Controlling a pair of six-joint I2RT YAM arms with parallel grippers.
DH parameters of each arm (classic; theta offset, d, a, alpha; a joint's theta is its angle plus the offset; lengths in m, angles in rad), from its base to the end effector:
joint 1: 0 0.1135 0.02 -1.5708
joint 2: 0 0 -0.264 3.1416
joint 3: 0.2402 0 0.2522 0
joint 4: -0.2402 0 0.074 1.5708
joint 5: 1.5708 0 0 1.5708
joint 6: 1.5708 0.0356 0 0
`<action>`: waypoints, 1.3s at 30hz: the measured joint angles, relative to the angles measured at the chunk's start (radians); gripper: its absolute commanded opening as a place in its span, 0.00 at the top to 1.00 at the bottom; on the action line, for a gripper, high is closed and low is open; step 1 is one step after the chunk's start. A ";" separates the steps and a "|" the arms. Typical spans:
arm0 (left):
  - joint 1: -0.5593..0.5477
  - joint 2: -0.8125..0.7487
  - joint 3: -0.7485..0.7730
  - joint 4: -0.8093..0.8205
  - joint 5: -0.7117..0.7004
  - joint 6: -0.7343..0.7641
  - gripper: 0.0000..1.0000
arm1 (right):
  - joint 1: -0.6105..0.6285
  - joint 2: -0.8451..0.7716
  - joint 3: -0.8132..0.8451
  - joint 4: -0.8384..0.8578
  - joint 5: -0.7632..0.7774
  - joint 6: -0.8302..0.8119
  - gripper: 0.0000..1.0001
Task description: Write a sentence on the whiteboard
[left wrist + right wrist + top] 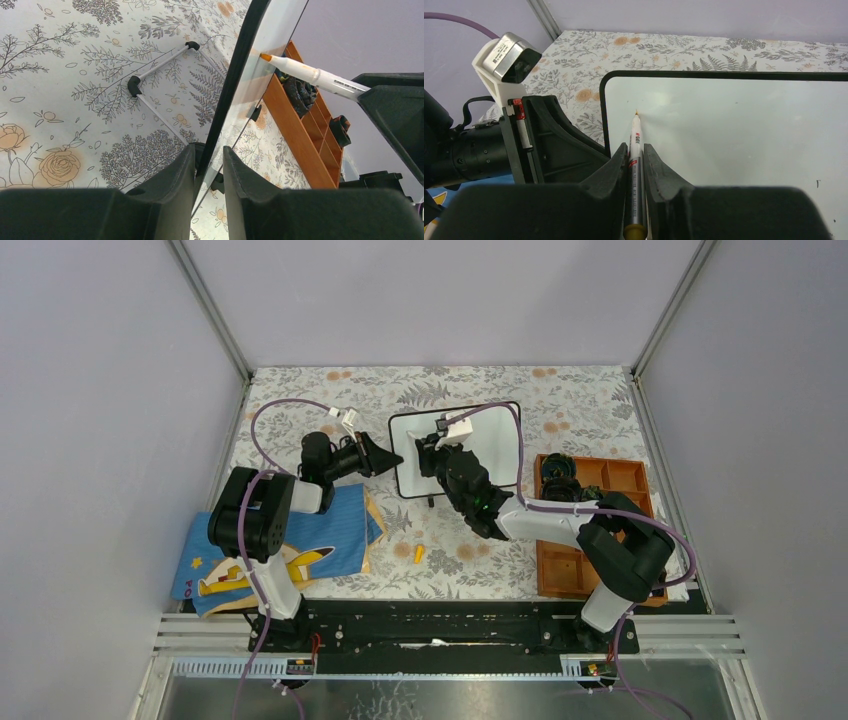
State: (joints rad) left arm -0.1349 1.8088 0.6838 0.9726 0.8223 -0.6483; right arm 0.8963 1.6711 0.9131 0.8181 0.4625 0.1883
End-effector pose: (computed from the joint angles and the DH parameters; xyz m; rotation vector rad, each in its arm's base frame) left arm 0.3325 -0.0715 0.1600 0.1869 1.8386 -1.2645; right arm 0.2443 0.2800 0.2577 -0.1674 1.5302 0.5173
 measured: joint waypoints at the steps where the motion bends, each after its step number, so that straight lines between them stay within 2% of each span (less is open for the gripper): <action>1: 0.000 0.000 0.000 0.000 0.000 0.000 0.67 | 0.000 0.000 0.000 -0.002 0.000 0.002 1.00; 39: -0.006 -0.003 0.000 -0.027 -0.015 0.015 0.70 | 0.000 -0.048 -0.101 -0.032 0.027 0.043 1.00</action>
State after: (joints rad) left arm -0.1413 1.8053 0.6838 0.9451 0.8070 -0.6334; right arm 0.8967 1.6230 0.8120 0.7856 0.4896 0.2314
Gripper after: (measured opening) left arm 0.305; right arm 0.188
